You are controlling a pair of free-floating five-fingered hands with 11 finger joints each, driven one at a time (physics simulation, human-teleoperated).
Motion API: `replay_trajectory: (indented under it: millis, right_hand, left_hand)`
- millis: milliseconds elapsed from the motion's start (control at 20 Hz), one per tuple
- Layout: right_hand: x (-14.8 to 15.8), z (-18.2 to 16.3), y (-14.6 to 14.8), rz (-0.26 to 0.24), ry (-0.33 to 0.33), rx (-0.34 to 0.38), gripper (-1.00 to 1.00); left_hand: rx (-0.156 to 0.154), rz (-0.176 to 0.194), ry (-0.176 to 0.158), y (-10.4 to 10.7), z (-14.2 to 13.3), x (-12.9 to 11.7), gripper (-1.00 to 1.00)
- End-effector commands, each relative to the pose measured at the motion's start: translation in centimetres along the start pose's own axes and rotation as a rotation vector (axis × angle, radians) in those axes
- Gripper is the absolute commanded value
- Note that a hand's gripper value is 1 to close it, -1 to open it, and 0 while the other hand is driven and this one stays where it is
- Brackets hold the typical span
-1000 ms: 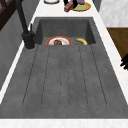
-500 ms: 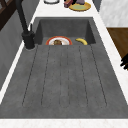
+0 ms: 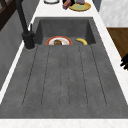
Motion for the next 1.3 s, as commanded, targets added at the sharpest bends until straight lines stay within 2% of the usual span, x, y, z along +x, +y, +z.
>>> replay_trajectory:
  millis: [0, 150, 400, 450, 600, 800, 900, 1000, 1050, 1100, 1150, 1200, 1250]
  right_hand:
    - [-1.1, -1.8, 2.0, 0.058, -0.049, 0.011, 1.00]
    - [-1.8, -3.9, 3.7, 0.062, -0.059, 0.013, 1.00]
    - [-1.7, -7.2, 6.0, 0.104, -0.043, -0.019, 1.00]
    - [-1.9, -7.4, 5.9, 0.101, -0.062, -0.018, 1.00]
    - [-2.5, -8.2, 5.4, 0.104, -0.091, 0.021, 1.00]
    - [-2.5, -7.8, 4.9, 0.125, -0.096, 0.074, 1.00]
    - [-2.8, -7.3, 5.7, 0.092, -0.078, 0.079, 1.00]
    - [-3.4, -7.4, 5.9, 0.017, -0.073, 0.097, 1.00]
    - [-3.3, -7.3, 4.6, 0.016, -0.067, 0.143, 1.00]
    - [-3.3, -7.0, 4.3, 0.007, -0.080, 0.124, 1.00]
    - [-3.5, -6.9, 3.5, -0.004, -0.090, 0.123, -1.00]
    - [-3.1, -6.5, 3.0, -0.027, -0.096, 0.113, -1.00]
    - [-2.7, -6.2, 2.5, -0.017, -0.097, 0.144, -1.00]
  left_hand:
    - [0.000, 0.000, 0.000, 0.0, 0.0, 0.0, 0.00]
    - [0.000, 0.000, 0.000, 0.0, 0.0, 0.0, 0.00]
    - [0.000, 0.000, 0.000, 0.0, 0.0, 0.0, 0.00]
    - [0.000, 0.000, 0.000, 0.0, 0.0, 0.0, 0.00]
    - [0.000, 0.000, 0.000, 0.0, 0.0, 0.0, 0.00]
    - [0.000, 0.000, 0.000, 0.0, 0.0, 0.0, 0.00]
    - [0.000, 0.000, 0.000, 0.0, 0.0, 0.0, 0.00]
    - [0.000, 0.000, 0.000, 0.0, 0.0, 0.0, 0.00]
    - [0.000, 0.000, 0.000, 0.0, 0.0, 0.0, 0.00]
    - [0.000, 0.000, 0.000, 0.0, 0.0, 0.0, 0.00]
    - [0.000, 0.000, 0.000, 0.0, 0.0, 0.0, 0.00]
    - [0.000, 0.000, 0.000, 0.0, 0.0, 0.0, 0.00]
    - [0.000, 0.000, 0.000, 0.0, 0.0, 0.0, 0.00]
